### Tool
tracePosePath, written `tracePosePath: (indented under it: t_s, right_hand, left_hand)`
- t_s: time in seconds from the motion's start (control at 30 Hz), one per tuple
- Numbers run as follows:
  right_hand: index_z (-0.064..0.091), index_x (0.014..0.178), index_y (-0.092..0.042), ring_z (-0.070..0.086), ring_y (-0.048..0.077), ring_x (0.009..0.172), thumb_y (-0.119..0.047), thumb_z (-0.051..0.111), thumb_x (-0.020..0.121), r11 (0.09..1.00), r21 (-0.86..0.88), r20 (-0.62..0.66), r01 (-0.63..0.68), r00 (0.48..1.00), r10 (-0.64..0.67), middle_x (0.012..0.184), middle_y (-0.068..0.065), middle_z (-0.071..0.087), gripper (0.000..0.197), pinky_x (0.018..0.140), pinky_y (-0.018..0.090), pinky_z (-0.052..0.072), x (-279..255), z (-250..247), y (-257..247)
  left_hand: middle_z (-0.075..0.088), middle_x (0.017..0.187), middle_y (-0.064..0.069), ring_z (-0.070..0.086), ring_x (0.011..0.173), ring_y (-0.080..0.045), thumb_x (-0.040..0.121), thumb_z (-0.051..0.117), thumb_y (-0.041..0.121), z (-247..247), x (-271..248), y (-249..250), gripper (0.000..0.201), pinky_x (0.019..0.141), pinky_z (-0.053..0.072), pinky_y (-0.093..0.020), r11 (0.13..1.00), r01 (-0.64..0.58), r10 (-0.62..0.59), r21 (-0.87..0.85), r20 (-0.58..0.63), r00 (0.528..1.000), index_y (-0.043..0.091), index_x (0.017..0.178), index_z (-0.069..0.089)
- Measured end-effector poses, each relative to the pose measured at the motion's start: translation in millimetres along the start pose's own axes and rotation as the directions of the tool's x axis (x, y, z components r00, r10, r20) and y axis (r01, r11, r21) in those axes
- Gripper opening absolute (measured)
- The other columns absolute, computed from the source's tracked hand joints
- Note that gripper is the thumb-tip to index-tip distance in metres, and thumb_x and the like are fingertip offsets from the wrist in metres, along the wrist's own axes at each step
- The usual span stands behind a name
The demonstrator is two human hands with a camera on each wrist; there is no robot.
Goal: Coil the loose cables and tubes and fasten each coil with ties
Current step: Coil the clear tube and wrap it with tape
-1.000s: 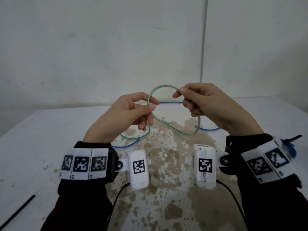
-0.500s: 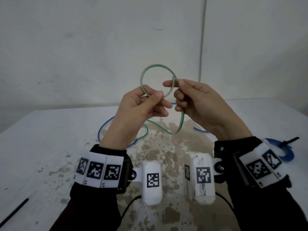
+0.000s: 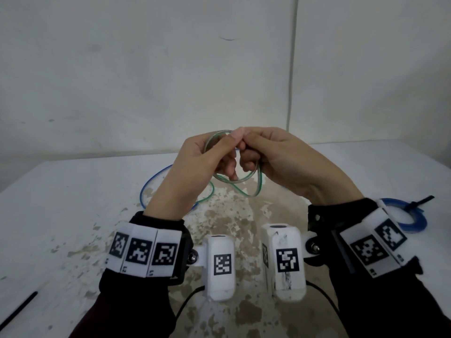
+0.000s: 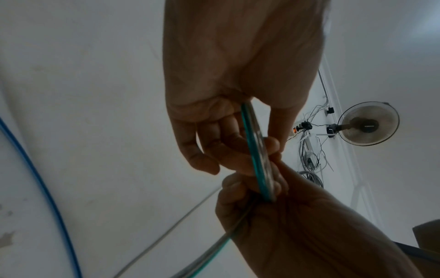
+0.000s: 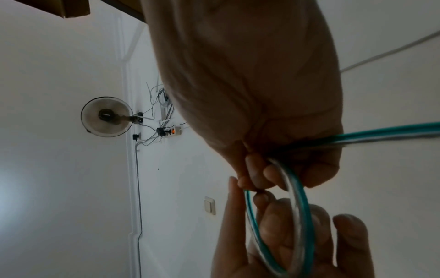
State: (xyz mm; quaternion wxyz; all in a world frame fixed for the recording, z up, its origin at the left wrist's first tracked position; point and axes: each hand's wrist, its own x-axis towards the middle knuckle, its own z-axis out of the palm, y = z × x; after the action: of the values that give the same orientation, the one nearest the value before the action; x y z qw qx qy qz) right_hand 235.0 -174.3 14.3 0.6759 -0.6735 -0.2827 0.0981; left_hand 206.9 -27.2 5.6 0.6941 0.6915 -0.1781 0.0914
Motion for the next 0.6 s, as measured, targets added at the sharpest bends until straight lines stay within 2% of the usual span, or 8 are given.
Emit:
tracePosePath:
  t_s: [0.1,0.17,0.27,0.33,0.43,0.53,0.6]
  right_hand:
    - [0.051,0.075,-0.010,0.037,0.007,0.051,-0.022,0.040,0.101,0.997,-0.071,-0.007,-0.006,1.000,0.006,0.067,0.008,0.037,0.031,0.059,0.022,0.033,-1,0,-1]
    - [0.052,0.074,-0.010,0.036,0.008,0.051,-0.019,0.038,0.102,0.994,-0.105,-0.001,-0.023,1.000,0.023,0.056,-0.001,0.037,0.033,0.058,0.021,0.033,-2,-1,-3]
    - [0.059,0.077,-0.008,0.039,0.009,0.051,-0.019,0.042,0.100,0.990,-0.131,0.005,-0.045,0.999,0.046,0.050,-0.007,0.040,0.031,0.056,0.019,0.035,-5,-3,-5]
    - [0.062,0.076,-0.010,0.043,0.009,0.050,-0.022,0.046,0.099,0.989,-0.137,0.007,-0.061,0.998,0.063,0.049,-0.007,0.043,0.030,0.055,0.018,0.037,-8,-4,-8]
    - [0.062,0.074,-0.012,0.043,0.009,0.050,-0.024,0.048,0.098,0.988,-0.137,0.012,-0.070,0.997,0.073,0.049,-0.006,0.044,0.030,0.051,0.016,0.037,-10,-3,-10]
    - [0.061,0.074,-0.012,0.040,0.010,0.051,-0.025,0.045,0.100,0.984,-0.159,0.031,-0.076,0.996,0.082,0.049,-0.007,0.040,0.033,0.051,0.017,0.035,-10,-3,-9]
    - [0.063,0.076,-0.012,0.043,0.010,0.052,-0.028,0.044,0.100,0.978,-0.200,0.042,-0.064,0.996,0.074,0.052,-0.003,0.047,0.034,0.053,0.018,0.037,-10,-5,-8]
  left_hand:
    - [0.046,0.052,-0.002,0.047,0.049,-0.019,0.087,0.056,0.029,-1,-2,4,0.028,0.055,0.047,-0.022,0.999,-0.004,0.003,0.036,0.021,1.000,0.006,0.072,0.060]
    - [0.045,0.049,-0.002,0.045,0.046,-0.018,0.092,0.055,0.025,-2,-2,5,0.028,0.056,0.045,-0.023,0.997,0.000,-0.002,0.079,0.023,1.000,0.009,0.069,0.060]
    - [0.039,0.044,0.003,0.031,0.039,-0.014,0.096,0.052,0.021,-6,-3,6,0.029,0.062,0.044,-0.031,0.991,0.008,-0.014,0.134,0.047,0.999,0.009,0.071,0.059]
    - [0.034,0.043,0.004,0.026,0.038,-0.011,0.097,0.051,0.023,-10,-5,7,0.027,0.062,0.046,-0.031,0.991,0.011,-0.027,0.135,0.111,0.993,0.007,0.076,0.058]
    - [0.036,0.046,0.002,0.028,0.041,-0.012,0.095,0.052,0.026,-13,-6,8,0.026,0.061,0.049,-0.028,0.991,0.004,-0.025,0.135,0.157,0.987,0.008,0.077,0.059]
    - [0.045,0.054,-0.002,0.039,0.049,-0.012,0.090,0.052,0.025,-13,-6,8,0.025,0.062,0.052,-0.027,0.989,-0.012,-0.012,0.148,0.160,0.987,0.004,0.080,0.060]
    - [0.047,0.059,-0.004,0.043,0.055,-0.012,0.092,0.052,0.019,-13,-7,8,0.023,0.063,0.052,-0.026,0.984,-0.023,-0.006,0.177,0.161,0.987,0.000,0.083,0.061]
